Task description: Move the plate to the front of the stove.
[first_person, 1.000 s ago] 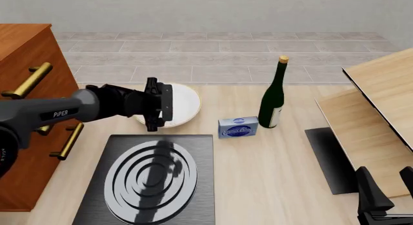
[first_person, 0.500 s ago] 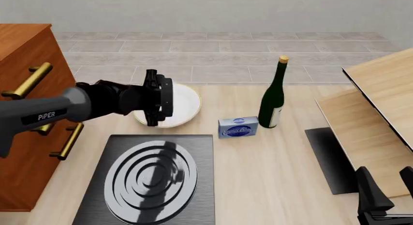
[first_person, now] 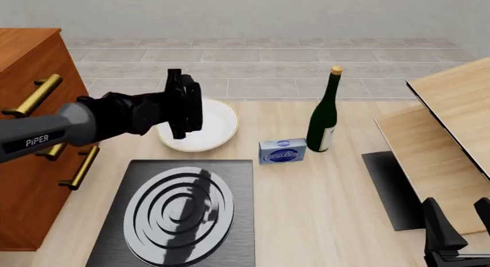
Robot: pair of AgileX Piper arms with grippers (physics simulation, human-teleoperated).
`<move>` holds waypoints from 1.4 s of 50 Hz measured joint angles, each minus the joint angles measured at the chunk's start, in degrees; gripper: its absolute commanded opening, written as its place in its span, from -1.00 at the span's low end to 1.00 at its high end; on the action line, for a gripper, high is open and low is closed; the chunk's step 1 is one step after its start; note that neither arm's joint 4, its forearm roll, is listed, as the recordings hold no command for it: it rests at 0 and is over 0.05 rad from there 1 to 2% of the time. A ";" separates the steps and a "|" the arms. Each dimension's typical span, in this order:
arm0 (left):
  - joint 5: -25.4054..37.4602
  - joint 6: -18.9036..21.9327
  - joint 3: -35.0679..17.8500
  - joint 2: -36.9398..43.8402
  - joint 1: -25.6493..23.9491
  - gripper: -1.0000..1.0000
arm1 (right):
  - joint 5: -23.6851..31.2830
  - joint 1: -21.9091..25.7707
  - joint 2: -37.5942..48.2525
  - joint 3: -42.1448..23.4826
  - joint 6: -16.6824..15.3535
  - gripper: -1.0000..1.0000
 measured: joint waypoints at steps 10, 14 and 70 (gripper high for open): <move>-3.89 0.78 1.60 -0.77 0.19 1.00 | 0.00 0.00 0.00 0.00 0.00 1.00; -5.35 1.05 2.19 -1.03 0.27 1.00 | 0.00 0.00 0.00 0.00 0.00 1.00; -23.03 4.06 11.26 -4.71 0.78 1.00 | 0.00 0.00 0.00 0.00 0.00 1.00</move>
